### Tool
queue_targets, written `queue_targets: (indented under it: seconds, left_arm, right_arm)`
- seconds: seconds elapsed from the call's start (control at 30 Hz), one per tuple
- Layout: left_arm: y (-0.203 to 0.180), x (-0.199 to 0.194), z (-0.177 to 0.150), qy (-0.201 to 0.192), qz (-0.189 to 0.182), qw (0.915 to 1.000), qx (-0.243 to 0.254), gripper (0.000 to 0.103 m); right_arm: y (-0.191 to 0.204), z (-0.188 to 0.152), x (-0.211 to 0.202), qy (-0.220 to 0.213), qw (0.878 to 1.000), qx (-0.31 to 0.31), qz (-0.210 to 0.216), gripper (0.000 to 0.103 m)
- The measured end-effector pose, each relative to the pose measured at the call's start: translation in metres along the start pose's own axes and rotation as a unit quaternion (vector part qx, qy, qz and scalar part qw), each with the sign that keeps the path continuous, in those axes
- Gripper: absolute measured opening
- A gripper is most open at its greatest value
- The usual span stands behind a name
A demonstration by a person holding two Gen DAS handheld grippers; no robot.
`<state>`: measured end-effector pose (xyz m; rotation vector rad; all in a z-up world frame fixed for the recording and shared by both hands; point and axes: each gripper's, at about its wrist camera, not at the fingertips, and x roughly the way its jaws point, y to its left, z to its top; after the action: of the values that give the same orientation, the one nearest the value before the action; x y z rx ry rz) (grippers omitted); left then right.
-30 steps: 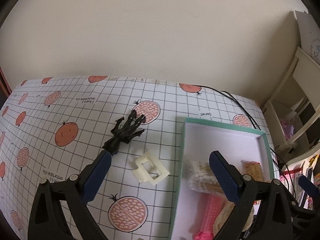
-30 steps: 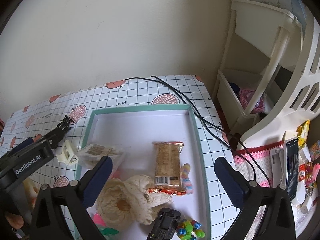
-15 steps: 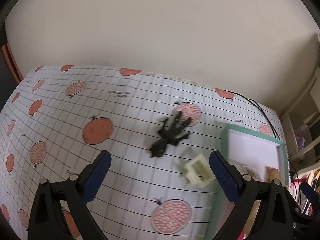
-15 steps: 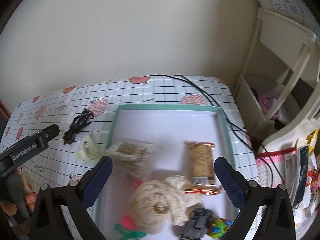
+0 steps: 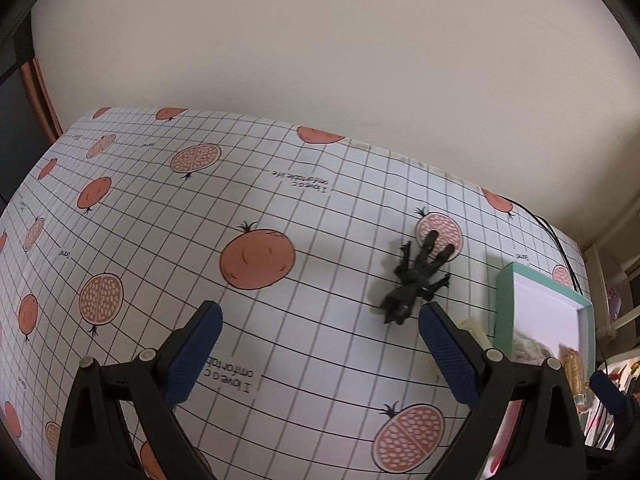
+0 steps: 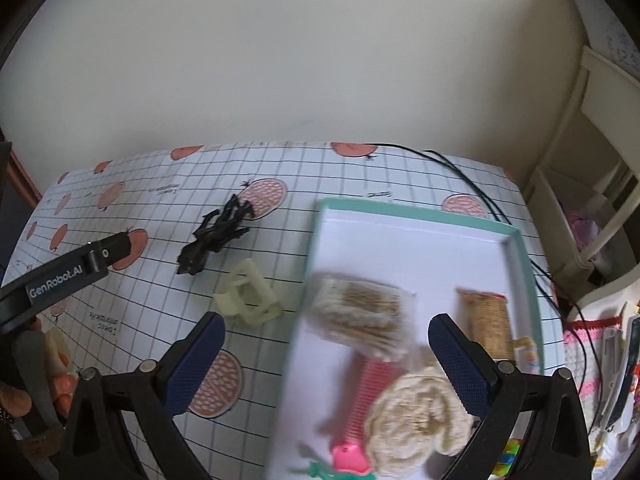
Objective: Organize objects
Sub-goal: 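Withdraw both tools from the tray toward the black figure and cream hair clip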
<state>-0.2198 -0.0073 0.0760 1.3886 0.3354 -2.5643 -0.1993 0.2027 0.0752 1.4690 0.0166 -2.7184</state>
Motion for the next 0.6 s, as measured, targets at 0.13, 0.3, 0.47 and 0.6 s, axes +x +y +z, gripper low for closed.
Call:
queue_targets:
  seconds: [0.13, 0.3, 0.47, 0.6]
  left_arm:
    - [0.009, 0.004, 0.0, 0.002, 0.0, 1.0, -0.002, 0.098]
    - [0.021, 0.007, 0.002, 0.003, -0.005, 0.9999, -0.014, 0.098]
    - [0.024, 0.012, 0.002, 0.001, -0.018, 0.9997, -0.016, 0.098]
    - [0.014, 0.019, 0.008, 0.008, -0.033, 0.9993, 0.013, 0.099]
  right_arm:
    - [0.012, -0.001, 0.005, 0.003, 1.0, -0.007, 0.004, 0.103]
    - [0.025, -0.001, 0.01, 0.004, 1.0, -0.026, 0.004, 0.103]
    - [0.032, -0.001, 0.014, 0.006, 0.999, -0.023, 0.021, 0.103]
    - [0.037, 0.005, 0.019, 0.004, 0.999, -0.029, 0.022, 0.103]
